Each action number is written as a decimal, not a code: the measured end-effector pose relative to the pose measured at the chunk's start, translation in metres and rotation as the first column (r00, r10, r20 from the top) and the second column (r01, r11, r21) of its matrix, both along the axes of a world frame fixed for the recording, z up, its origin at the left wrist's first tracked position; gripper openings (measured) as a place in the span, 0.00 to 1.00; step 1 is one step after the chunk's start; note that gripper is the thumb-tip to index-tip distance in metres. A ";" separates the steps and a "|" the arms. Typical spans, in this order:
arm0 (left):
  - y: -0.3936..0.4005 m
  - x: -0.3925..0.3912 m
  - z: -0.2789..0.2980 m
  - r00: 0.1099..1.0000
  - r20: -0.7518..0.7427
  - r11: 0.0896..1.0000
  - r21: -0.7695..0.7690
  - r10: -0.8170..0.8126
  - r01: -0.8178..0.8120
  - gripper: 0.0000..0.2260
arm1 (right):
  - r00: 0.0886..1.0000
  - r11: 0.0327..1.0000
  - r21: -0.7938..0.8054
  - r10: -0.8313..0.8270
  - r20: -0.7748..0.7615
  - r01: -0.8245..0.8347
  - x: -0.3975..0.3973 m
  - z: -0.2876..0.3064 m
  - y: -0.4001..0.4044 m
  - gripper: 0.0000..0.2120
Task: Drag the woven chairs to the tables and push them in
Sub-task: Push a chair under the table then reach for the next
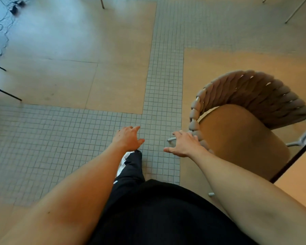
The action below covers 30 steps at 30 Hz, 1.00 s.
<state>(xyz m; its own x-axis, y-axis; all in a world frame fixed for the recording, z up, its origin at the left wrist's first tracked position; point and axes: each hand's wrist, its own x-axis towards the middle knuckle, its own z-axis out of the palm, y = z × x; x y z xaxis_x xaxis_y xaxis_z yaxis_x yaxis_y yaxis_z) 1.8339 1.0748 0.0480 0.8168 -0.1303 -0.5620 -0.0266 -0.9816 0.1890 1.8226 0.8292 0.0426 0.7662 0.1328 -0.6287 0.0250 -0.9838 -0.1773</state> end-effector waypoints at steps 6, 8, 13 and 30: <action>0.032 0.098 -0.001 0.998 -0.005 0.998 -0.018 -0.063 0.063 0.34 | 0.996 0.996 -0.021 -0.089 -0.030 0.088 0.078 -0.005 0.030 0.49; 0.044 0.132 0.001 0.995 -0.011 0.995 -0.005 -0.096 0.096 0.34 | 0.992 0.992 -0.028 -0.121 -0.030 0.121 0.103 -0.003 0.043 0.48; 0.067 0.206 0.009 0.984 -0.023 0.984 0.022 -0.176 0.177 0.34 | 0.974 0.974 -0.035 -0.226 -0.023 0.225 0.156 0.001 0.066 0.48; -0.021 0.418 0.007 0.837 -0.048 0.833 0.084 -0.545 0.547 0.36 | 0.806 0.805 0.035 -0.592 -0.013 0.592 0.287 -0.018 0.013 0.49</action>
